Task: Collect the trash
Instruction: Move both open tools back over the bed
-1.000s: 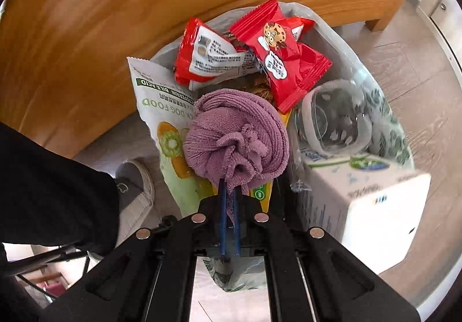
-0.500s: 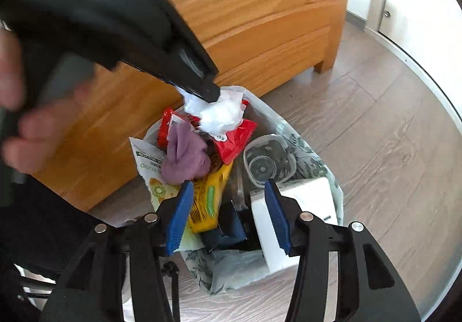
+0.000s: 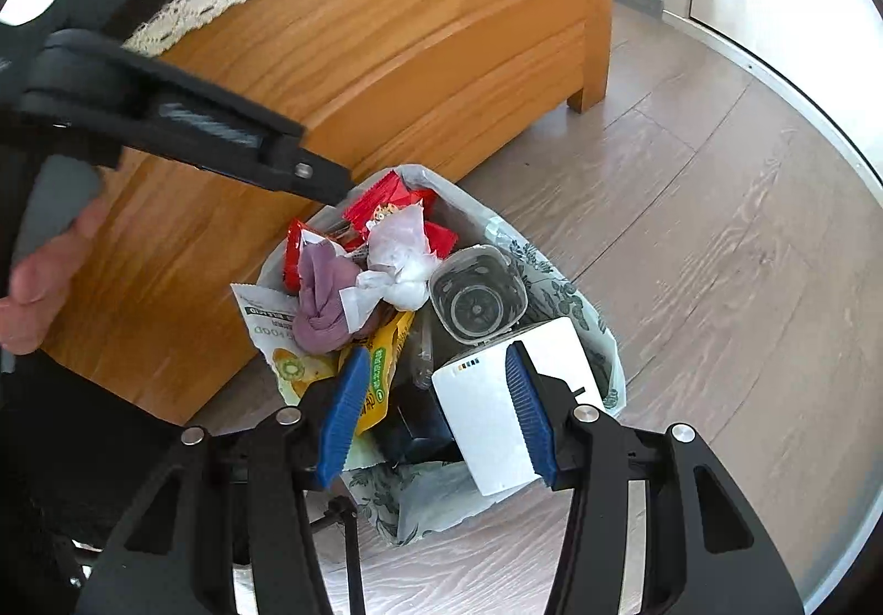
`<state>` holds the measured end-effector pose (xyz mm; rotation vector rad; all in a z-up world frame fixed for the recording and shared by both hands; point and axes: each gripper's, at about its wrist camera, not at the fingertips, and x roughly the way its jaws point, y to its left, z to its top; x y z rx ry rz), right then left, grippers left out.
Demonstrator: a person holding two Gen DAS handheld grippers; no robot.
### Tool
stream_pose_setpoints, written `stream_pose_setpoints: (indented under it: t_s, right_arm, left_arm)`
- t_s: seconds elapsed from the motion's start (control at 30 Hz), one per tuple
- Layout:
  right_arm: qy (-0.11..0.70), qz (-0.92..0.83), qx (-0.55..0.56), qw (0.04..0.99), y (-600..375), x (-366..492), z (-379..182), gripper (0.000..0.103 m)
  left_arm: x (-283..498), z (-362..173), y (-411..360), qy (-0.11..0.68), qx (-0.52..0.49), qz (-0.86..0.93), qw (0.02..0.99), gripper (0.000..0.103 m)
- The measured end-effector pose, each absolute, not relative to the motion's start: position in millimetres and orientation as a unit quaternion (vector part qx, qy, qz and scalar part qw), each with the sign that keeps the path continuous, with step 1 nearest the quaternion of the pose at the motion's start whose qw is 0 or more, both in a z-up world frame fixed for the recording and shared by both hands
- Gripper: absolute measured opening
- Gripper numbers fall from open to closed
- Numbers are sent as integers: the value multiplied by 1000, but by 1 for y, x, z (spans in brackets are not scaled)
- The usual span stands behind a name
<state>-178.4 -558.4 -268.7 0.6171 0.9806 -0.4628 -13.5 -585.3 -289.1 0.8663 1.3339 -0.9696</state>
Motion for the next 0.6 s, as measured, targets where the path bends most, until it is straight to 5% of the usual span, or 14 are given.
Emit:
stream_pose_setpoints:
  t_s: [0.37, 0.6]
  right_arm:
    - [518, -221, 253, 787, -556, -177, -245, 52]
    - [512, -254, 191, 798, -557, -167, -191, 56]
  left_arm:
    - [-29, -245, -558, 583, 391, -386, 599, 64]
    - [-36, -135, -529, 455, 375, -433, 681, 69]
